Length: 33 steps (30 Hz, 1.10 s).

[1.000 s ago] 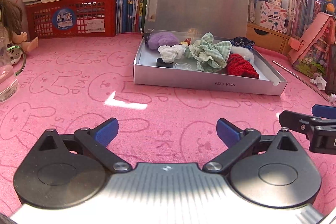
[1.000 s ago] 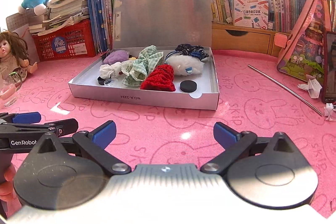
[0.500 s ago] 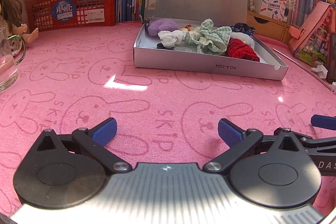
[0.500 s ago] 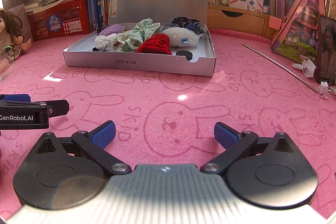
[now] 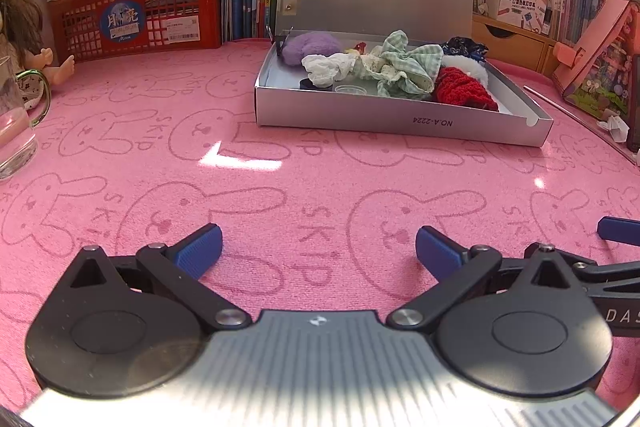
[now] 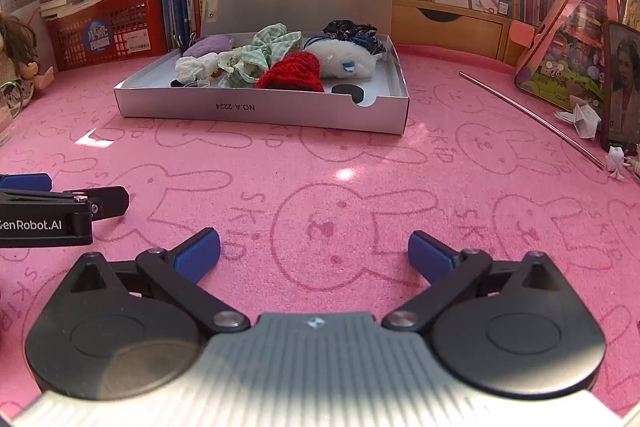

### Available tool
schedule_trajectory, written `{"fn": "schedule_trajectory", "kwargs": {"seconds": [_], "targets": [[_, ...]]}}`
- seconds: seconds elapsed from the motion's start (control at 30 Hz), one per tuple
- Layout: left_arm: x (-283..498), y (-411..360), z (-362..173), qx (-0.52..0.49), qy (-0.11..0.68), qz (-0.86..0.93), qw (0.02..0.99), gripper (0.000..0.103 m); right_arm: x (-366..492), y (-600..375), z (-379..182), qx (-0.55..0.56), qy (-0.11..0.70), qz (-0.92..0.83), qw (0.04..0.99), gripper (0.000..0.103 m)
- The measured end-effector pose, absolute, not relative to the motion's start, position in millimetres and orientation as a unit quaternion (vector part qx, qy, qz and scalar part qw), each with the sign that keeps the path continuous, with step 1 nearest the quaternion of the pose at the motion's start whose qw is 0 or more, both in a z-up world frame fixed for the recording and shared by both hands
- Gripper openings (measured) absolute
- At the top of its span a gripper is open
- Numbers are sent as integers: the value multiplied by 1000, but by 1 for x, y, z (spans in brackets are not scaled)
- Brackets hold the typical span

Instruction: Organize objects

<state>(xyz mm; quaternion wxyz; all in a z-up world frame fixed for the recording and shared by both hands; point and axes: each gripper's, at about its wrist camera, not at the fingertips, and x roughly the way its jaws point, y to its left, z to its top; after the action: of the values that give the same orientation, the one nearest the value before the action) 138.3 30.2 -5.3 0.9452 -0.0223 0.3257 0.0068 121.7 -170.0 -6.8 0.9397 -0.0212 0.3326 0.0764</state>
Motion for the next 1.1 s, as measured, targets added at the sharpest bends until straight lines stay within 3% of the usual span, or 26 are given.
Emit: {"fn": "schedule_trajectory", "kwargs": {"seconds": [1.1], "targets": [[140,26,-7,-6,331,14,943,103,122,-170,-6,-21,333,77,940,103]]}}
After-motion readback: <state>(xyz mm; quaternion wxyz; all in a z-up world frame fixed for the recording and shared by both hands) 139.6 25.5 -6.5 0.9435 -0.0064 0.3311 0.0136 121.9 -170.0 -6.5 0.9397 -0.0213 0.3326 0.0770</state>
